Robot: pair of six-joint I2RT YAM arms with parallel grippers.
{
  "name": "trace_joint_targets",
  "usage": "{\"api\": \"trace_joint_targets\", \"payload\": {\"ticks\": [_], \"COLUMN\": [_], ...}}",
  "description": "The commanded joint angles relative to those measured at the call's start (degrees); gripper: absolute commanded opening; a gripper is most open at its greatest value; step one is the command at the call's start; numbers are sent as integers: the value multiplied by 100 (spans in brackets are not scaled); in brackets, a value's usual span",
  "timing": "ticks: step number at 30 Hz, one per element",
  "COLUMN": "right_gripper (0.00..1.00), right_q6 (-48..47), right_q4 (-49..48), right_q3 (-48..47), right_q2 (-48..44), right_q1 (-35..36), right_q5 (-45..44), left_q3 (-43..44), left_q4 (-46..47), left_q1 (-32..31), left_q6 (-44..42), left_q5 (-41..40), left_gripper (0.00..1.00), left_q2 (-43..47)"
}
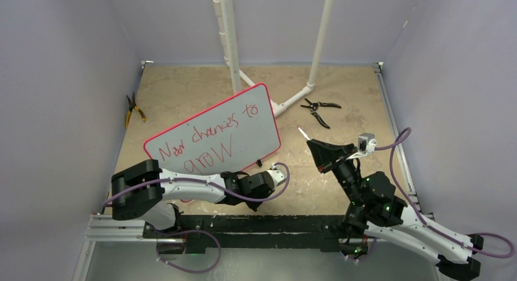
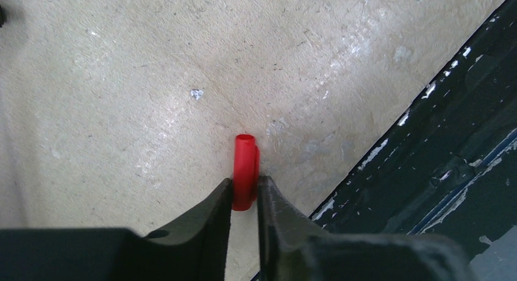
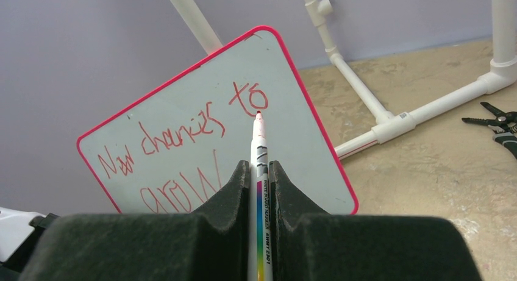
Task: Write a sentence on the whiteboard
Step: Close the whiteboard marker at the center of the board.
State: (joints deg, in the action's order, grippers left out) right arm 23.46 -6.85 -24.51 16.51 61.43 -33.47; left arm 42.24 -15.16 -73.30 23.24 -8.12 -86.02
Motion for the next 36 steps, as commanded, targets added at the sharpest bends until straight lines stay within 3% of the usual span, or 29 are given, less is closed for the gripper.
{"api": "trace_joint_targets", "payload": {"ticks": [1,4,10,18,26,28,33,36], "right_gripper": [0,0,0,0,0,0,0,0], "right_q6": [-17,-21,-47,188,17,-210,-733,-974], "right_q4": [-59,-17,313,1159,2520,2475,2653,3021], "right_q3": [-105,-134,-487,-1378,-2828,-2998,-3418,-3692], "right_q2": [26,59,852,2081,3406,3491,3833,4153], "right_q1": [1,1,1,1,-130,-488,-2091,-2452], "right_q5": [34,-5,-294,831,1658,2230,4745,5646], "left_q3": [-82,-122,-99,272,521,420,2,-252], "left_q4": [-69,-101,175,204,-519,-555,-432,-266], "left_q1": [-53,-62,170,1321,1846,1913,1968,1968], "left_q6": [50,93,161,-898,-1978,-2079,-2286,-2298], "left_q5": [106,32,-302,527,1232,1311,1456,1654], "left_gripper": [11,0,0,0,0,0,0,0], "left_q2": [-10,86,885,2090,2936,3201,3898,4203]}}
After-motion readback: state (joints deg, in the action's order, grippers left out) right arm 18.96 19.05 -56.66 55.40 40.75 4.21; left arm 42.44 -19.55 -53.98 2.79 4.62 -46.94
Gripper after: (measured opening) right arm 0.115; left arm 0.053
